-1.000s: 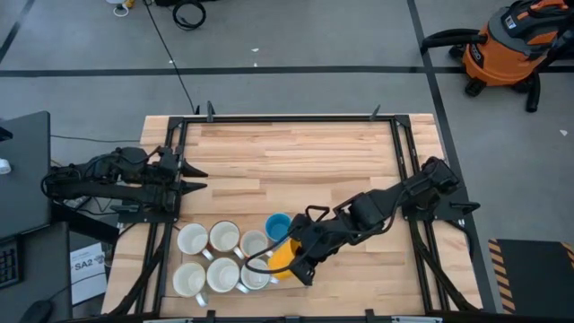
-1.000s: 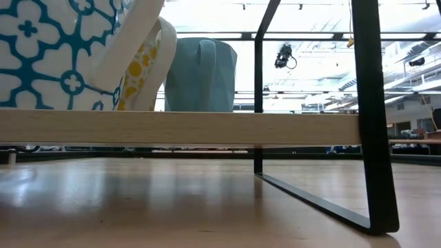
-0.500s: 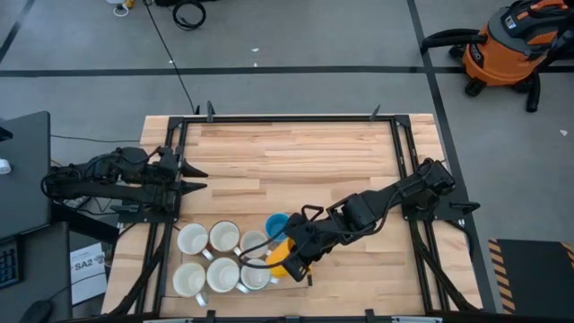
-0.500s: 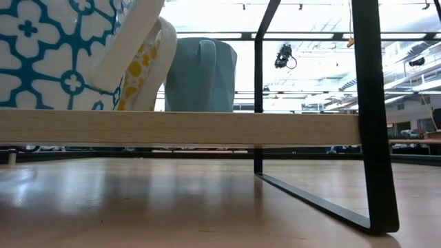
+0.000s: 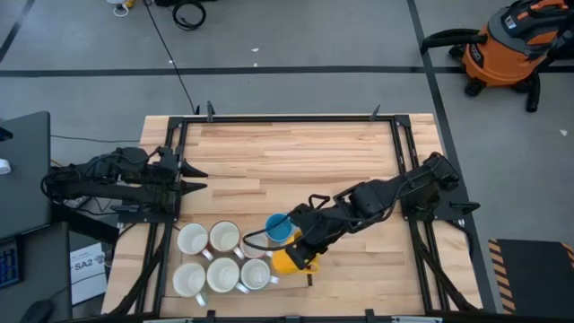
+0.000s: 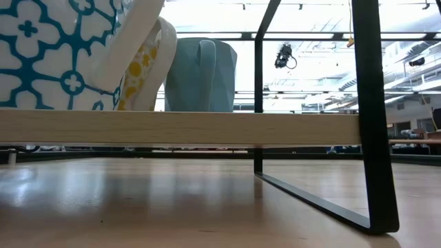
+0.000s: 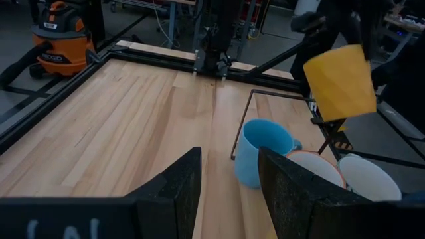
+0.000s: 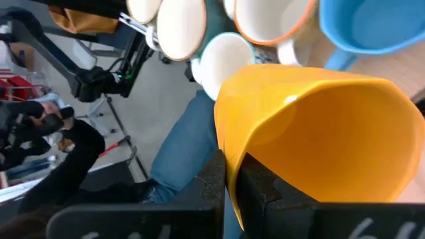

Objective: Place coffee mugs
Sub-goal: Put the yellow mug on the shelf

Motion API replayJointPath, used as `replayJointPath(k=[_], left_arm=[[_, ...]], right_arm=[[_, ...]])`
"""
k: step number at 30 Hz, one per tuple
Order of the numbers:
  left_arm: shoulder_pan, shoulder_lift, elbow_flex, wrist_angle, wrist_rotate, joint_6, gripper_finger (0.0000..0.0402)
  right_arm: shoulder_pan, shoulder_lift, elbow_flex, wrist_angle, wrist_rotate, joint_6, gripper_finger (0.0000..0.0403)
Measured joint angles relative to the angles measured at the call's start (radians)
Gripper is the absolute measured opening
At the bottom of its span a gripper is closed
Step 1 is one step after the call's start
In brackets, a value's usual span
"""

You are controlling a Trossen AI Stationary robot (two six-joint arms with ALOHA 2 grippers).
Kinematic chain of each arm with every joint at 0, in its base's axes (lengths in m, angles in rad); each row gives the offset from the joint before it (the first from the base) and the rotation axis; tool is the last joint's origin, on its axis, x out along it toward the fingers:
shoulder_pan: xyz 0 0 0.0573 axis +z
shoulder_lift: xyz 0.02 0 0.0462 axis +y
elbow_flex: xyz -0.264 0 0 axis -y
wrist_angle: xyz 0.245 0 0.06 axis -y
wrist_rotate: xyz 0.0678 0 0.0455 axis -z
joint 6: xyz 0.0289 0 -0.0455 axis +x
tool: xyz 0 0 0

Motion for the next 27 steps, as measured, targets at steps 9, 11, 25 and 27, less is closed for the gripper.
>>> replayJointPath(k=[9,11,25,27], left_arm=[[0.000,0.000,0.000,-0.029,0.000,-0.001,0.0156],[0.000,0.000,0.000,-0.029,0.000,-0.001,0.0156],[0.000,0.000,0.000,-0.029,0.000,-0.001,0.0156],[0.000,0.000,0.000,-0.029,0.000,-0.001,0.0156]], right_arm=[[0.017,-0.027,0.002,-0.152,-0.005,0.014,0.0025],[0.021,-0.029,0.002,-0.160,-0.005,0.017,0.0028],[0.026,-0.020,-0.001,-0.038,0.046,0.024,0.0025],[0.028,-0.013,-0.001,-0.016,0.055,0.023,0.0025]])
